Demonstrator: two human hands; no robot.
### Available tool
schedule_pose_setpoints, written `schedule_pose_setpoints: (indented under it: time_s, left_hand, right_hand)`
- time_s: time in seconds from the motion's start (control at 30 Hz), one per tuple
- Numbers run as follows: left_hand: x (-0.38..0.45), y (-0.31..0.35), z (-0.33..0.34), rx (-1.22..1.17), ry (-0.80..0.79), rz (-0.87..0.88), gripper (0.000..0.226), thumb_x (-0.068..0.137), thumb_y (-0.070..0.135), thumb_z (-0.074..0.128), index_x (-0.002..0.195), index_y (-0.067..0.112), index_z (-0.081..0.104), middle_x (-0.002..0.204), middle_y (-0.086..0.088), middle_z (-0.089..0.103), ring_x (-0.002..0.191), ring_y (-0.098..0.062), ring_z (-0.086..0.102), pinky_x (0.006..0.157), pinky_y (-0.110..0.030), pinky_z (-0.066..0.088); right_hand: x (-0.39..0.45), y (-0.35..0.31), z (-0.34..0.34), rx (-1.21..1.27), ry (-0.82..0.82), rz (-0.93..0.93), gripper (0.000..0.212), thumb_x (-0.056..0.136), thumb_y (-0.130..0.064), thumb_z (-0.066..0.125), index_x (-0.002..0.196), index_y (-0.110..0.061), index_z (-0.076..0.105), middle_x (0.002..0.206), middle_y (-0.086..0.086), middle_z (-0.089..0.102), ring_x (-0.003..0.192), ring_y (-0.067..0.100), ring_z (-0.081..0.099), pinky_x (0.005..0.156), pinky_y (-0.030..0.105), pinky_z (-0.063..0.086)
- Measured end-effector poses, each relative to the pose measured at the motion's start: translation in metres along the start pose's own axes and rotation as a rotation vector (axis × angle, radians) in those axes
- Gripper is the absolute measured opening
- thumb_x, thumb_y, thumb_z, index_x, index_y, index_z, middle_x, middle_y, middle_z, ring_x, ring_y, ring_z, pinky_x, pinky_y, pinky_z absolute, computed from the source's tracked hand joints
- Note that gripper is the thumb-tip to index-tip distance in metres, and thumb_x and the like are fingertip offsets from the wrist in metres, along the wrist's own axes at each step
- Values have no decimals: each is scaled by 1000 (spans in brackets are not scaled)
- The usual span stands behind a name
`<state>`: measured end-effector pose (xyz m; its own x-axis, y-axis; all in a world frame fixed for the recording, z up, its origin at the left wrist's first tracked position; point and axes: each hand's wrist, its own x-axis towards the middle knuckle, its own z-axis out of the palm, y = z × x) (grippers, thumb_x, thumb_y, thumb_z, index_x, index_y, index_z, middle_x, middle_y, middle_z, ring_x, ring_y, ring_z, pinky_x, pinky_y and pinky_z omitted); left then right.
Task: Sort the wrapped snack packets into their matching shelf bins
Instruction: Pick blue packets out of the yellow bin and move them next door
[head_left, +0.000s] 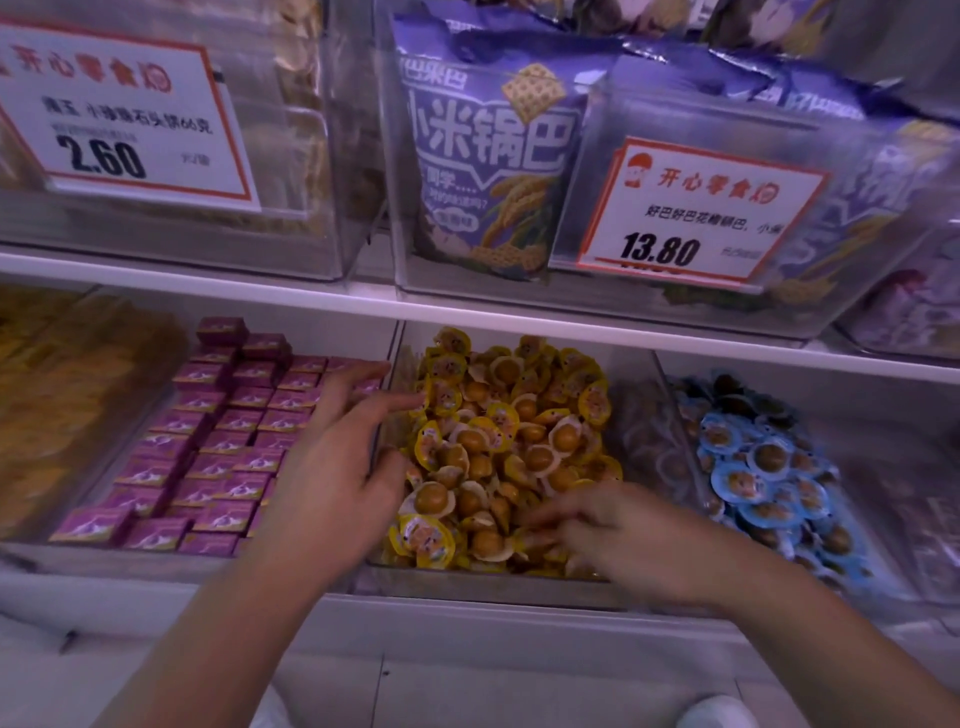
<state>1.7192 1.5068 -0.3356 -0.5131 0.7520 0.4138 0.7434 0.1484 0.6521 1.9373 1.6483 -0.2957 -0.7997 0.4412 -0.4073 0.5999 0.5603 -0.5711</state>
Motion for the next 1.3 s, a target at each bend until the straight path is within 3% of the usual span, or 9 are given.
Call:
schedule_pose_setpoints:
  time_s: [0.07,0.17,0.27,0.37,0.57,0.77,0.93,1.1,1.3]
  left_hand:
    - [1,0,0,4,10,4,49,73,21,49,118,28,66,134,6,43,125,-9,46,99,-19,38]
    - [2,0,1,-1,14,13,48,72,17,50,116,26,67,132,3,44,123,-11,48,99,-19,37]
    - [2,0,1,-7,19,15,47,72,16,52,115,27,67,130,3,45,122,-12,49,98,-19,38]
    - [2,0,-1,-10,20,24,47,72,18,51,115,26,67,131,4,45,123,-11,49,98,-18,37]
    - [4,1,-2,-1,14,25,46,73,15,54,116,23,68,130,3,44,122,-10,48,101,-20,38]
    - [4,3,-4,0,5,32,47,71,13,54,115,20,69,131,1,45,122,-10,47,101,-12,32]
    - [4,2,-2,-3,16,22,47,71,13,55,115,23,68,131,2,45,119,-9,48,100,-14,34]
    - [4,4,-2,10,21,7,47,72,16,54,115,26,67,130,3,45,120,-12,50,98,-22,40]
    - [2,4,-3,17,22,10,45,73,15,54,115,24,68,130,2,46,121,-10,49,101,-25,41]
  right_hand:
    - [13,-1,-5,12,260,-20,31,96,-20,47,114,-31,70,90,-9,70,73,2,65,60,13,46]
    - [55,2,-12,-165,464,-41,33,95,-27,47,123,-29,64,118,0,67,107,19,63,85,29,49]
    - [100,-1,-5,-204,254,6,56,96,-38,47,151,-29,35,160,4,28,147,28,25,117,49,27]
    - [117,-3,18,-251,127,58,72,91,-50,45,154,-42,12,165,-8,1,151,26,-9,116,65,8]
    - [57,5,19,-245,32,-49,65,77,-59,45,140,-49,34,148,-7,43,136,23,33,111,49,30]
    - [30,2,12,-364,37,-98,55,79,-57,49,132,-45,46,128,-16,55,121,14,52,97,33,44]
    - [46,1,3,-90,133,-43,33,82,-63,45,107,-48,62,101,-14,70,97,7,63,88,32,52]
    - [114,1,-29,-128,627,32,33,96,-40,45,113,-22,67,125,12,64,115,32,59,96,36,45]
    - [173,-1,-24,-374,315,109,67,83,-67,42,143,-37,39,149,10,38,136,39,34,110,47,28]
